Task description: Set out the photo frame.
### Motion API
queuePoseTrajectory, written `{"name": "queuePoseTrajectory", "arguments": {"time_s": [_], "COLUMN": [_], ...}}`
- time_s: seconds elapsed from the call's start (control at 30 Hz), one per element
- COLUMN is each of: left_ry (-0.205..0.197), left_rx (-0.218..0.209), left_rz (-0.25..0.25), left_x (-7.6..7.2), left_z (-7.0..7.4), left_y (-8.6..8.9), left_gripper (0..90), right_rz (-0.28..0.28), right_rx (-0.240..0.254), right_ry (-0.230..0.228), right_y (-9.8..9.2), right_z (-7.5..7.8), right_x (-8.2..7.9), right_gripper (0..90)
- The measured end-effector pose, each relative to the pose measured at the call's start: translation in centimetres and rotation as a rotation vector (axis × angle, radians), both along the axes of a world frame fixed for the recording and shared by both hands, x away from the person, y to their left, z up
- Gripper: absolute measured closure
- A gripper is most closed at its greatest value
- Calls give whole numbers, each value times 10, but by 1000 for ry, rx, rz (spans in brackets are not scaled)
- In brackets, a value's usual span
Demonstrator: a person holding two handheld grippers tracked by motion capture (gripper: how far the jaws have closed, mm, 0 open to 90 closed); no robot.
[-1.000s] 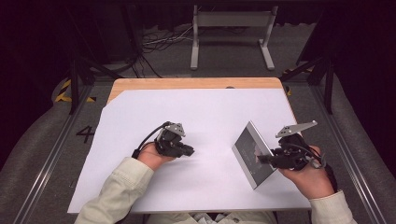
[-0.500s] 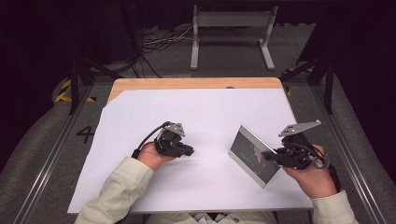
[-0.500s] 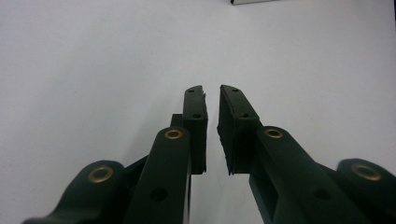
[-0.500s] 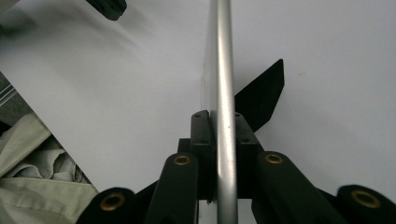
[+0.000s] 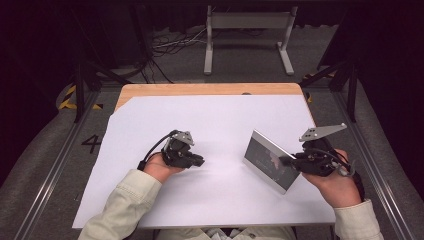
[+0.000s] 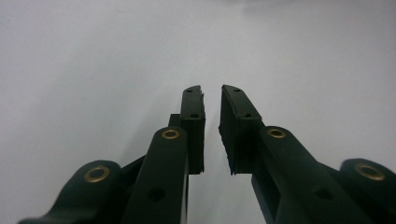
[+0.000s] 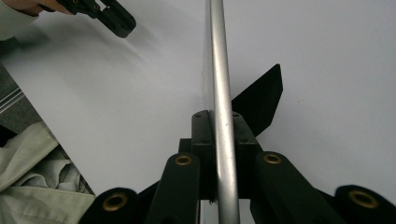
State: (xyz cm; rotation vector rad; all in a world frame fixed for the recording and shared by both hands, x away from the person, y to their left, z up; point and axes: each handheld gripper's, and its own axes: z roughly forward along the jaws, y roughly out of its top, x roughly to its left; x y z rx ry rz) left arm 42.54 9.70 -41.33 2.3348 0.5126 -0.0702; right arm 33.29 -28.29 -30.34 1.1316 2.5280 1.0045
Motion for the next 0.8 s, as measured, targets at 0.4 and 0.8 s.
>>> {"name": "queuePoseTrajectory", "arguments": {"time_s": [0.4, 0.8], "left_ry": [4, 16], "left_rx": [-6, -25], "left_rz": [69, 134], "left_x": [-8, -13], "left_z": [-2, -5], "left_y": [26, 58], "left_gripper": [787, 787], "right_rz": [132, 294], "right_rx": [-40, -82], "right_ry": [-28, -61], "right_y": [20, 47], "right_z": [9, 21], "right_x": [25, 48], "right_gripper": [841, 841]}}
